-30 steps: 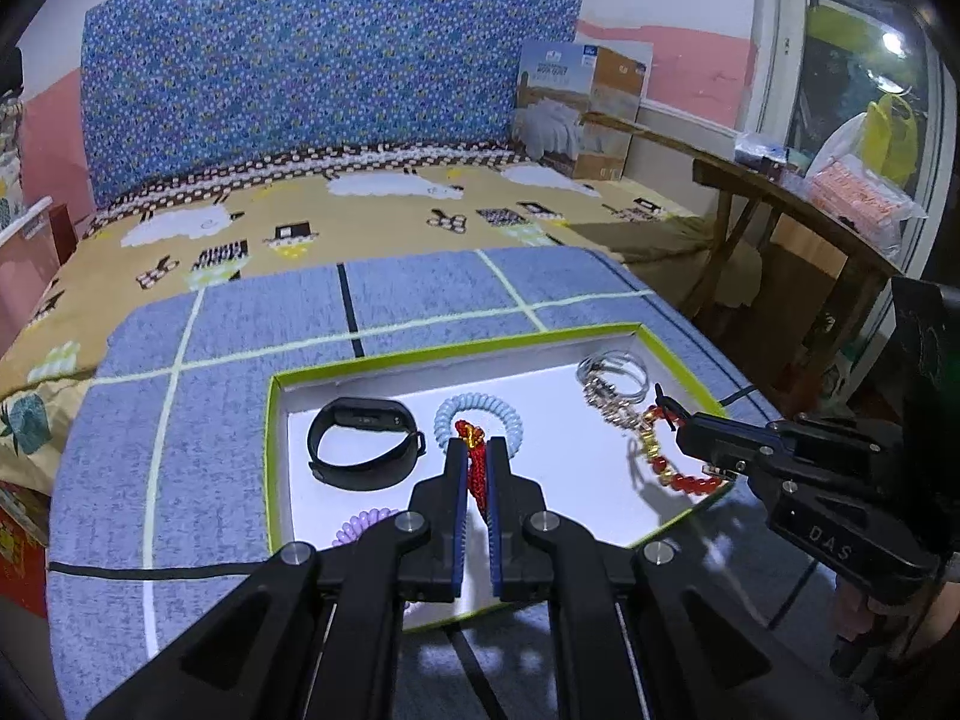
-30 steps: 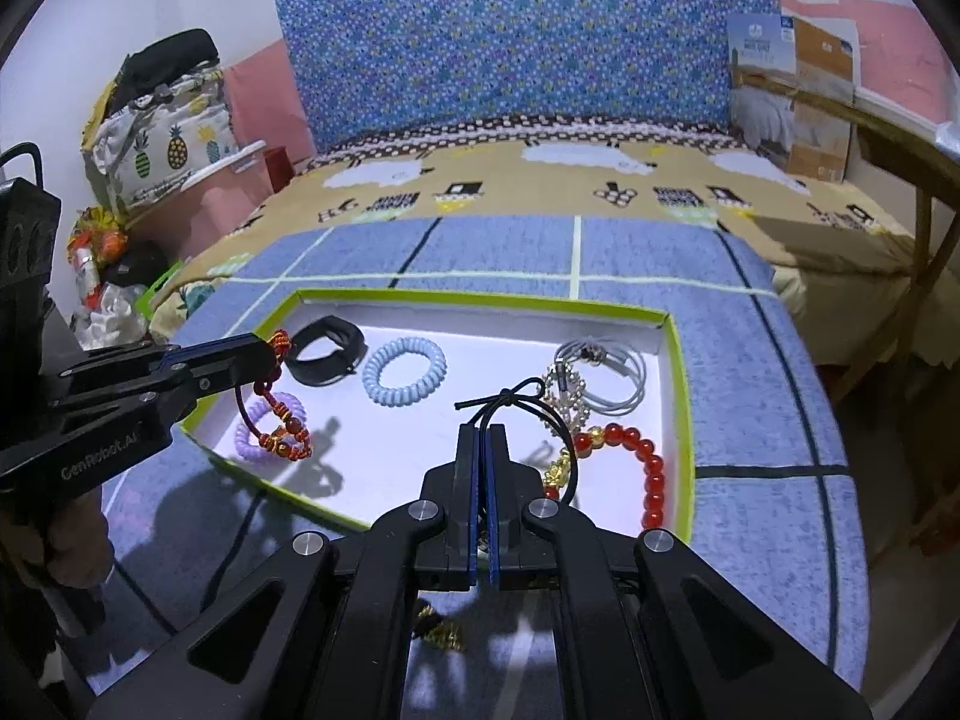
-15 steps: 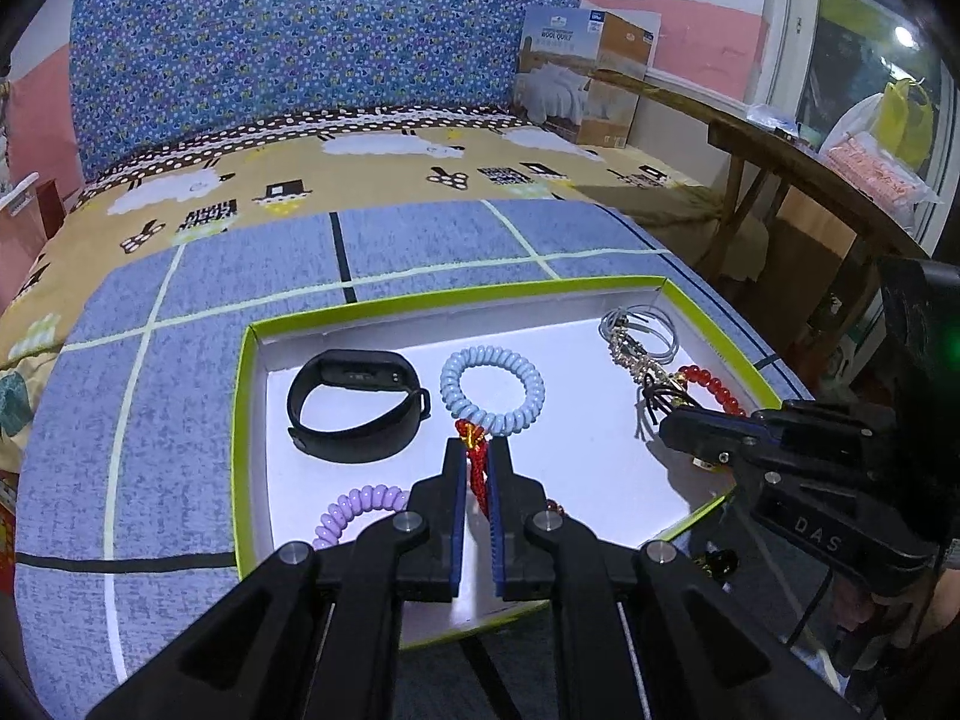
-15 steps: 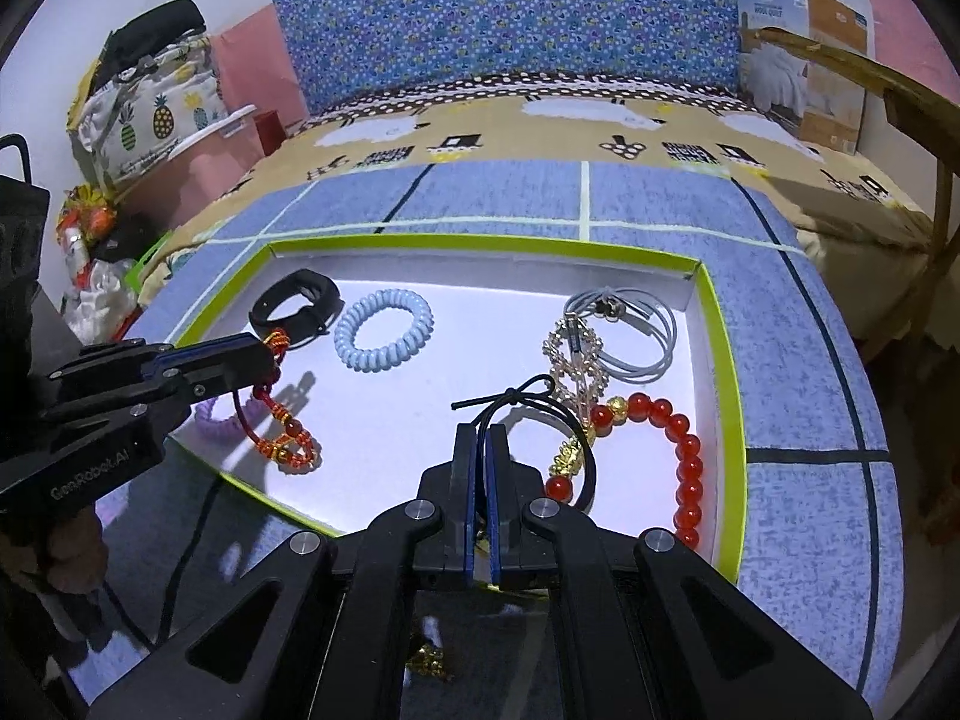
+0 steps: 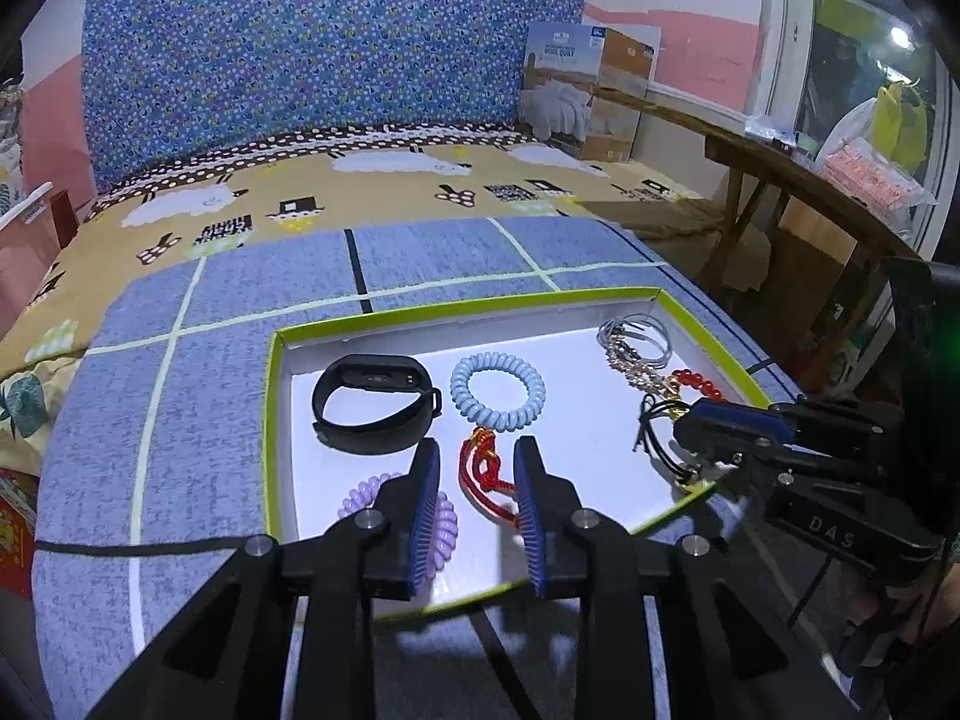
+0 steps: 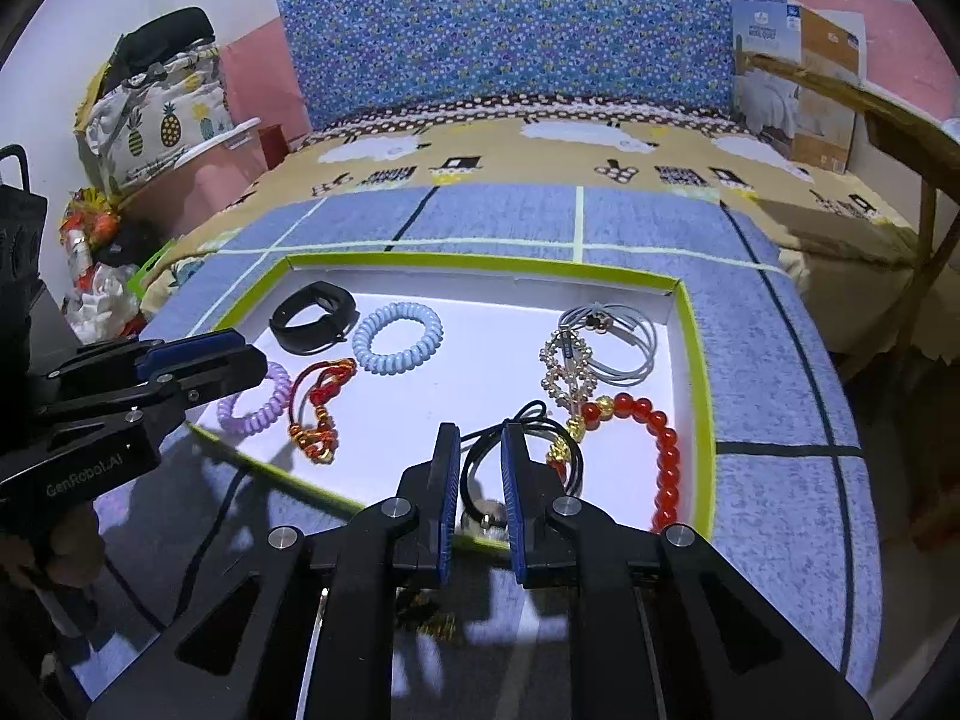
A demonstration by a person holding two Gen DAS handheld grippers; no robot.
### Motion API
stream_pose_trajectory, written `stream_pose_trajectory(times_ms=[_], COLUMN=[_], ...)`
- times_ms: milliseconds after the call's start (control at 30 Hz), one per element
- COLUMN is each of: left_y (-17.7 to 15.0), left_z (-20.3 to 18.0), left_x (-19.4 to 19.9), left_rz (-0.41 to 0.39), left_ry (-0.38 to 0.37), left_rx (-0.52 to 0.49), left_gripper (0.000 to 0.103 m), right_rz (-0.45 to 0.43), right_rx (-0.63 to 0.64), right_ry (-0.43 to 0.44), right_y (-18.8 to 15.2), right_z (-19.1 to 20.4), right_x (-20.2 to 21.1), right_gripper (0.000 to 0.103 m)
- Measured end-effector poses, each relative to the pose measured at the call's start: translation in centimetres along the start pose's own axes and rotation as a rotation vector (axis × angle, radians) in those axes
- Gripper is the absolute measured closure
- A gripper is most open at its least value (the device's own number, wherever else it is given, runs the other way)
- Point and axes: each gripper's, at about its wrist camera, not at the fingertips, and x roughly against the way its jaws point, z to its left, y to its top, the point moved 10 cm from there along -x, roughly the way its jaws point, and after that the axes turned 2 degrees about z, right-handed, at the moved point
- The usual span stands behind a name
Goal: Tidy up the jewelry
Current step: 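Lift both open grippers away from the green box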
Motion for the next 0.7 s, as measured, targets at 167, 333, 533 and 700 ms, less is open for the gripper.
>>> stream_pose_trajectory(times_ms=[167,333,533,700], left_y=[-0.6,-1.8,-3.9,-5.6], left_z=[-0.3,-0.9,-1.7,-2.2], left_x=[2.4,4.6,6.8,8.5], left_rz=[-0.039,-0.061,-0.071,-0.076], left_ry=[0.009,0.018,0.030,0.041], left_rx=[-0.004,-0.008,-0.013,-0.020], left_gripper=[0.077,0.077,0.077,0.077], right_rz=[-0.041,-0.069,-0.089,-0.097], right_rx=[0.000,-0.002,-0.003,-0.004], right_ry=[-0.008,-0.007,-0.006,-0.013], right_y=[-0.7,-2.2,-4.6,-6.7], right_z=[0.4,1.1,2.0,2.8], right_x=[2.7,5.4,8.1,10.0], right_gripper=[0.089,0.089,0.089,0.081])
